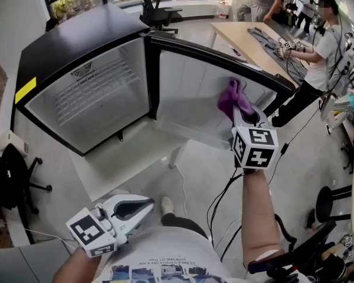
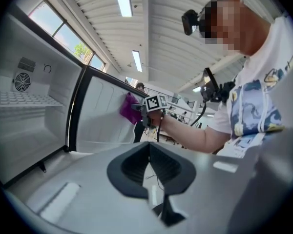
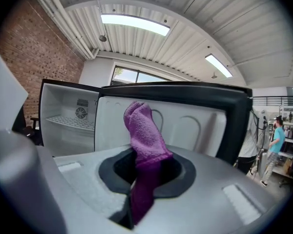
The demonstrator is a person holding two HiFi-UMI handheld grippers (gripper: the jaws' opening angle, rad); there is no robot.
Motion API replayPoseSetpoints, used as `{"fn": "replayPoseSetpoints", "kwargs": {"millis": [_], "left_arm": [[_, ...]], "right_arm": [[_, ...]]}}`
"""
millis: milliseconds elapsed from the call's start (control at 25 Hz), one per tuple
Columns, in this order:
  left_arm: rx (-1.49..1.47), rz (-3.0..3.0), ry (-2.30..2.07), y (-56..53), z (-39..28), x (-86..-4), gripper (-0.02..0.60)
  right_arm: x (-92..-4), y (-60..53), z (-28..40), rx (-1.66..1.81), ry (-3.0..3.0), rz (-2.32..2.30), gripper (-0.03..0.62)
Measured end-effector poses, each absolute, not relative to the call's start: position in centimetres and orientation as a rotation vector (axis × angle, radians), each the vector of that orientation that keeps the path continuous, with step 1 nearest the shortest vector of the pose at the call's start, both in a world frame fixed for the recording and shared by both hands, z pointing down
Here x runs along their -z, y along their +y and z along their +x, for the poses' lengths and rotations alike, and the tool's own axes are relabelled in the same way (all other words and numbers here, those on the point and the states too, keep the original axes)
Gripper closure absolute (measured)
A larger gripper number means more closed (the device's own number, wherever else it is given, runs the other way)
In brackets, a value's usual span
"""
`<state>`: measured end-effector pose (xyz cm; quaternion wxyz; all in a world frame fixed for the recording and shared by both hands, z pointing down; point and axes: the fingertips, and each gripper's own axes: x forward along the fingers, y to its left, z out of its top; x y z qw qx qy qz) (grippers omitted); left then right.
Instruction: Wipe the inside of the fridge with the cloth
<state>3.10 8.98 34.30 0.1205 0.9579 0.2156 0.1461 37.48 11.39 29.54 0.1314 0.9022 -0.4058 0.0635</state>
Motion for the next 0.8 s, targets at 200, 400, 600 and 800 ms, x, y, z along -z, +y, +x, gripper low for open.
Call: {"fn": "replayPoseSetpoints", "kwargs": {"millis": [200, 400, 600, 800], "left_arm": [[-0.425, 2.793, 0.694, 10.3, 3.5, -34.2, 0.575], [-0.439, 2.788, 0.734, 11.2, 3.3, -34.3, 0.577], [-0.444, 2.789, 0.744, 11.7, 3.0, -34.2, 0.576], [-0.44, 2.794, 0.723, 11.6, 2.5, -34.2, 0.575]], "right_arm": [[-29.4, 15.0, 38.3, -0.192, -1.081, 2.667, 0.54], [-29.6, 17.9, 38.6, -0.204, -1.003, 2.702, 0.54], [-29.6, 19.3, 38.5, -0.206, -0.973, 2.723, 0.54], [-28.9, 17.8, 36.4, -0.177, -1.054, 2.701, 0.54]]}}
